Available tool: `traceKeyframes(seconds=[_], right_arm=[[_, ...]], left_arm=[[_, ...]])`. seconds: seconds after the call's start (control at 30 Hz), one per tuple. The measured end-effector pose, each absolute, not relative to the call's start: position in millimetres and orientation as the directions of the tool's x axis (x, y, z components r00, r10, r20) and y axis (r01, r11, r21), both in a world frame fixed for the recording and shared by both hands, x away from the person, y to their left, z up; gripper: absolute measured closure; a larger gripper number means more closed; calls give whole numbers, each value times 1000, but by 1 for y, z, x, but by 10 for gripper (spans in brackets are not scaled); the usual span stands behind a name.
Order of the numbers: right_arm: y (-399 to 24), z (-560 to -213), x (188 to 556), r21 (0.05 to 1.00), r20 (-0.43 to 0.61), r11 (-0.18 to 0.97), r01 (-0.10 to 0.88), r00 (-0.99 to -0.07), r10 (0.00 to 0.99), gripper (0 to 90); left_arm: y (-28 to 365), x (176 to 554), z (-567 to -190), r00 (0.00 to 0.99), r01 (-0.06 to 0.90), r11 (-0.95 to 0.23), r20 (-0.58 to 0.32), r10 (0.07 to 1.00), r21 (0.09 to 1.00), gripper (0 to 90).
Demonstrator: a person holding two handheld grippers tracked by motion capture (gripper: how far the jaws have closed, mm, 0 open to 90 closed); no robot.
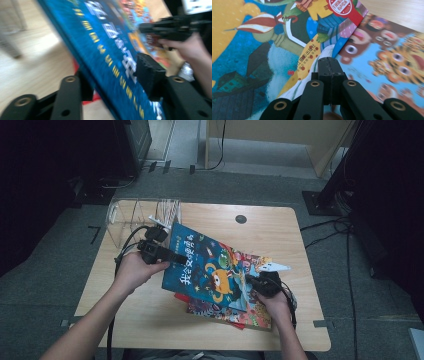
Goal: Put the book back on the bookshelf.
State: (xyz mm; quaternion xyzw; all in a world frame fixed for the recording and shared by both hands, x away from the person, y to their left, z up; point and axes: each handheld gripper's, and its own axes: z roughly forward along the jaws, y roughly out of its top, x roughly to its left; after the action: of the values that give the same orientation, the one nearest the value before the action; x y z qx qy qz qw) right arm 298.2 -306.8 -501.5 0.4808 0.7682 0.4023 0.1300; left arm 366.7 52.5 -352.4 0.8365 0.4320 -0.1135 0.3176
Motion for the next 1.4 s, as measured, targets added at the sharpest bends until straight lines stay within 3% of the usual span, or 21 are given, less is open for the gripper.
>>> traceKeyframes(seconds=[0.17,0.3,0.37,0.6,0.87,1.17,1.4], right_arm=[[-288,-501,304,741,180,263,618,-561,808,900],[-278,-500,309,740,158,303,601,-593,789,898],[-277,-500,312,751,166,306,584,-617,770,843],[-298,-487,313,760,186,249,600,-568,802,817],[-316,-486,316,772,216,182,609,-521,826,795],[-309,-491,318,762,201,208,613,-530,824,686],[-302,-494,319,758,167,250,602,-550,819,654]], left_arm=[[43,386,-327,583,809,-423,-471,661,408,637],[44,402,-320,537,844,-424,-538,650,329,706],[49,410,-317,502,864,-405,-579,642,300,751],[61,418,-310,426,896,-397,-641,639,200,820],[77,401,-304,454,882,-409,-651,608,233,824],[129,378,-292,447,893,-350,-633,631,282,825],[176,358,-288,404,915,-292,-632,661,280,820]])
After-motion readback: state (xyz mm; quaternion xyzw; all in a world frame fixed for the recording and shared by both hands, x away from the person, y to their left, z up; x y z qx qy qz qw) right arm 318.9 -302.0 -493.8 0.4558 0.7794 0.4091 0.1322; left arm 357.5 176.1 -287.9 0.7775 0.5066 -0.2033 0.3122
